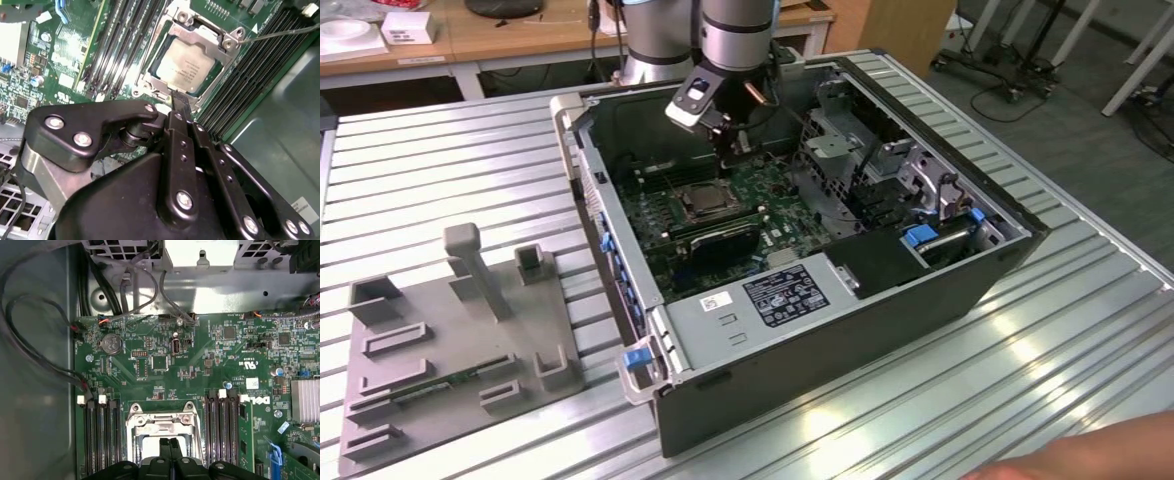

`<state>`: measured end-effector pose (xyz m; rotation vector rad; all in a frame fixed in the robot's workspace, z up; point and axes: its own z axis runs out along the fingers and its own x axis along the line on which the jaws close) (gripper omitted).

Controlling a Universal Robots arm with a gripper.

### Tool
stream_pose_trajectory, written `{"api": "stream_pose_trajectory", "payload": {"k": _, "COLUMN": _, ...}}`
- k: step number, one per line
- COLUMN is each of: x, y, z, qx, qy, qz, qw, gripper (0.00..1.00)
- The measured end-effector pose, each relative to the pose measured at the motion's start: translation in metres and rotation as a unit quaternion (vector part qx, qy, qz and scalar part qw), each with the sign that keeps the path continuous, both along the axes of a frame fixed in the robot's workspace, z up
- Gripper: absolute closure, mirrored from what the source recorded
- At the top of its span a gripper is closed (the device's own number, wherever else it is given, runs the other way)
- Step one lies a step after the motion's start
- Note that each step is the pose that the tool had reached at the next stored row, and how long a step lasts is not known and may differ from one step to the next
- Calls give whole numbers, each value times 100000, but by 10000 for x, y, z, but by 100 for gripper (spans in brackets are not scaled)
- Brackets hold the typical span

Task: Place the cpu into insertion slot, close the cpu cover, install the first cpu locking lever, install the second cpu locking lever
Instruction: 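Close the cpu cover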

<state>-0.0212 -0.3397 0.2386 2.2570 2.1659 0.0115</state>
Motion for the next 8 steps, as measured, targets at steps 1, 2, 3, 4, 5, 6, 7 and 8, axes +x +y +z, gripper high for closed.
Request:
{"api": "stream_pose_trajectory", "payload": {"k": 1, "x": 0, "y": 0, "z": 0, "qx": 0, "qy": 3, "qz": 1, "qw": 100000, "gripper": 89}}
{"api": "stream_pose_trajectory", "payload": {"k": 2, "x": 0, "y": 0, "z": 0, "qx": -1, "qy": 3, "qz": 0, "qw": 100000, "gripper": 89}}
{"api": "stream_pose_trajectory", "payload": {"k": 3, "x": -3, "y": 0, "z": -1, "qx": 6, "qy": 0, "qz": -2, "qw": 100000, "gripper": 89}}
{"api": "stream_pose_trajectory", "payload": {"k": 4, "x": -17, "y": -2, "z": -3, "qx": 10, "qy": -8, "qz": 4, "qw": 100000, "gripper": 89}}
{"api": "stream_pose_trajectory", "payload": {"k": 5, "x": -37, "y": -6, "z": -6, "qx": 7, "qy": -10, "qz": 11, "qw": 100000, "gripper": 89}}
{"api": "stream_pose_trajectory", "payload": {"k": 6, "x": -57, "y": -11, "z": -10, "qx": 11, "qy": -12, "qz": 9, "qw": 100000, "gripper": 89}}
{"api": "stream_pose_trajectory", "payload": {"k": 7, "x": -72, "y": -14, "z": -14, "qx": 16, "qy": -17, "qz": 2, "qw": 100000, "gripper": 89}}
{"api": "stream_pose_trajectory", "payload": {"k": 8, "x": -79, "y": -14, "z": -15, "qx": 22, "qy": -20, "qz": -2, "qw": 100000, "gripper": 89}}
